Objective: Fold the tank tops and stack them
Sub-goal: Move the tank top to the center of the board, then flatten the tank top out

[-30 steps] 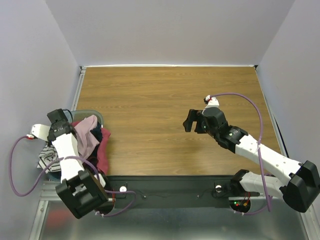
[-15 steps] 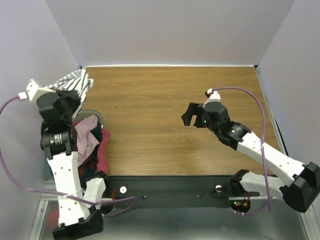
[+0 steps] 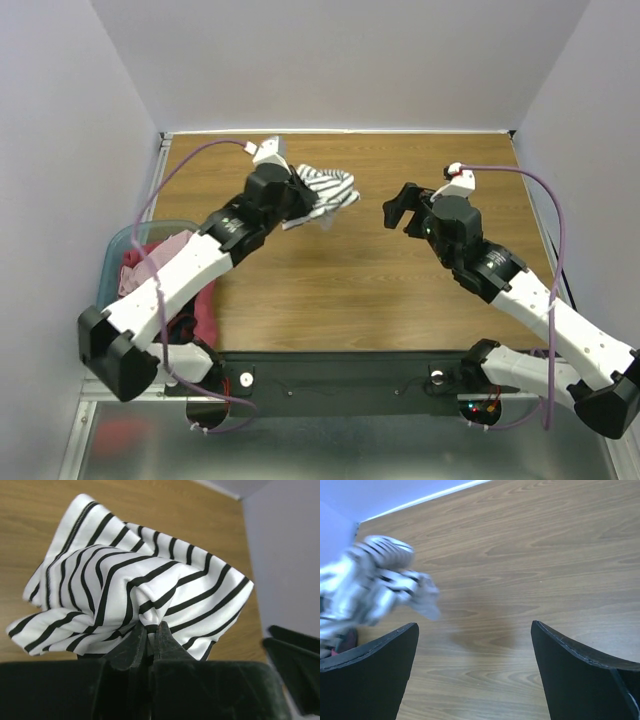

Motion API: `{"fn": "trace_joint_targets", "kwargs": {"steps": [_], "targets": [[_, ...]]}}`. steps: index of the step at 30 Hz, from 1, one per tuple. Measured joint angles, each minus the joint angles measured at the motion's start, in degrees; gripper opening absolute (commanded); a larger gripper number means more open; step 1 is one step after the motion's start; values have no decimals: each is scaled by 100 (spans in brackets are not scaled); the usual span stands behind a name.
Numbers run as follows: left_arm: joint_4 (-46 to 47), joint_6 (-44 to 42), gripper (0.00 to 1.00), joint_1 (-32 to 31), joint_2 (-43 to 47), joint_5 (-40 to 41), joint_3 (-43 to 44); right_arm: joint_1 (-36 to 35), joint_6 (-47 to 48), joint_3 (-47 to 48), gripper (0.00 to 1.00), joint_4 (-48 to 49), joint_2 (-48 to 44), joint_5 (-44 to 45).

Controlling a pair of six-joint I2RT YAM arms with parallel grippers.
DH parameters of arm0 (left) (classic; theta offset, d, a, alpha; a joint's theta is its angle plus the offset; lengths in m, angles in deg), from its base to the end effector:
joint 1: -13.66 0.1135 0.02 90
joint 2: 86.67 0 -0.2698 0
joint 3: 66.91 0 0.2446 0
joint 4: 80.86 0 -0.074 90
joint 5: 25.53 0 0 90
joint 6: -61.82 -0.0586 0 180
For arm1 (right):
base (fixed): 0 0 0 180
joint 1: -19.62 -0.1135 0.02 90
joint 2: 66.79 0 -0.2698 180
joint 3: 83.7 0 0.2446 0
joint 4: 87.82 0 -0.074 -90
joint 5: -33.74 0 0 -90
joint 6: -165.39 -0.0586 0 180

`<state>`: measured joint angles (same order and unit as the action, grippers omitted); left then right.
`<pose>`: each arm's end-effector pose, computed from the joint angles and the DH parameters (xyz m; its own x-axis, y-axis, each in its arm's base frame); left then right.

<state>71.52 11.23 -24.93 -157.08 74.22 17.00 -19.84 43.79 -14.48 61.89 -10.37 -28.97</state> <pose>0.2369 -0.1763 0.3926 -0.4561 -0.4365 -0.7755 0.2547 0.7709 -0.5838 0.1943 0.1251 0.3546 -0.3167 0.3425 -0.8846 -0.0719 0.9212 0.3824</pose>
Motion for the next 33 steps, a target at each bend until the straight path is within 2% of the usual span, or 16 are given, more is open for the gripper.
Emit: {"fn": "trace_joint_targets", "kwargs": {"steps": [2, 3, 4, 7, 8, 14, 18, 21, 27, 33], "targets": [[201, 7, 37, 0, -245, -66, -341, 0, -39, -28, 100, -66, 13, 107], [251, 22, 51, 9, -396, -120, -614, 0, -66, -74, 100, -90, 11, 155], [280, 52, 56, 9, -476, -175, -802, 0, -81, -125, 100, -120, 11, 197], [393, 85, 60, 9, -490, -219, -1134, 0, -155, -393, 100, -232, 15, 358], [483, 85, 66, 9, -455, -221, -1217, 0, -175, -446, 100, -289, 37, 393], [796, 72, 66, 76, 46, -170, -1624, 0, -280, -431, 100, -376, 658, 457], [811, 122, 57, 393, 199, -157, -1825, 0, -223, -302, 98, -205, 1475, 127], [796, 203, 54, 710, 92, -85, -1919, 0, -50, -131, 94, 42, 2168, -337], [778, 756, 53, 1023, 66, 190, -2691, 0, 448, 866, 92, 649, 3842, -1150], [656, 1333, 57, 1325, 109, 354, -3630, 0, 791, 1720, 92, 951, 4763, -1757]]}}
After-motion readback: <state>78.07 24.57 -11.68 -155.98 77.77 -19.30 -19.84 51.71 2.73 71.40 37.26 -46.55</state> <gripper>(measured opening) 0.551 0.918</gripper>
